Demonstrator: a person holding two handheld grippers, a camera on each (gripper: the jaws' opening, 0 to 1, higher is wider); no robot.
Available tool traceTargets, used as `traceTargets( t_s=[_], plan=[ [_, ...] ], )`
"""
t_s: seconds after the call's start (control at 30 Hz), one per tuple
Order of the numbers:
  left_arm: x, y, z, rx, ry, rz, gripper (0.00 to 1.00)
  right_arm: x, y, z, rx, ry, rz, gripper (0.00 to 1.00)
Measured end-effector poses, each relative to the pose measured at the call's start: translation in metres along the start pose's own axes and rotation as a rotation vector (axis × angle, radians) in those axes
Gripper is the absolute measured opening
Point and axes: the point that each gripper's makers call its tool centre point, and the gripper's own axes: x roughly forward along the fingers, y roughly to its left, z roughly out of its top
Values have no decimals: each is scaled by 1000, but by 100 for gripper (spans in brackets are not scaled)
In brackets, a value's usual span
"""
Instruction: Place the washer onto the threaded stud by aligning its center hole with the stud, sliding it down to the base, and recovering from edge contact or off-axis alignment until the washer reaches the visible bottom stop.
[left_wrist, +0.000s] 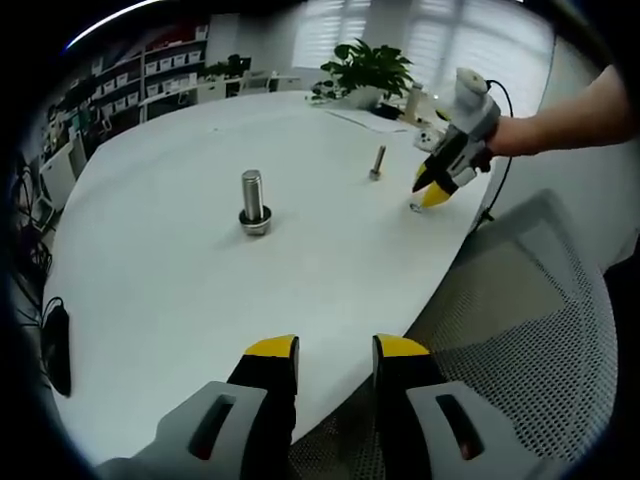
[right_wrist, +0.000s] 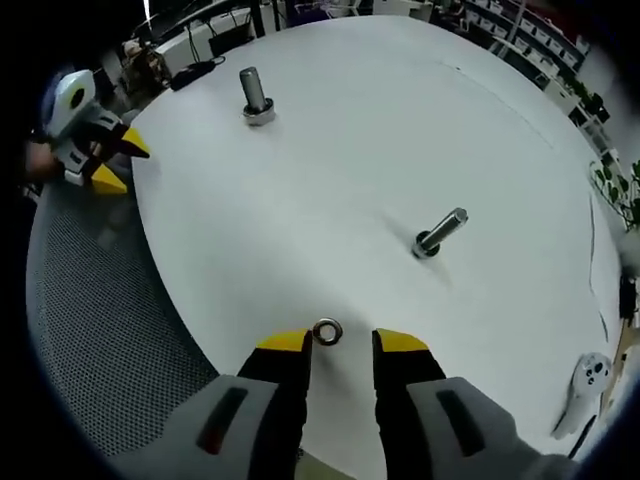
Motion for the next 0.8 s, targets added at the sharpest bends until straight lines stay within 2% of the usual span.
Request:
traceTargets(
  t_s=[0.2,0.8],
  plan=[
    [0,0,1,-3,-4,-2,28,4,6,-7,-16,19,3,26],
    [-1,0,1,0,-10,2,28,9,12,-1,-19,12,5,23]
  ],
)
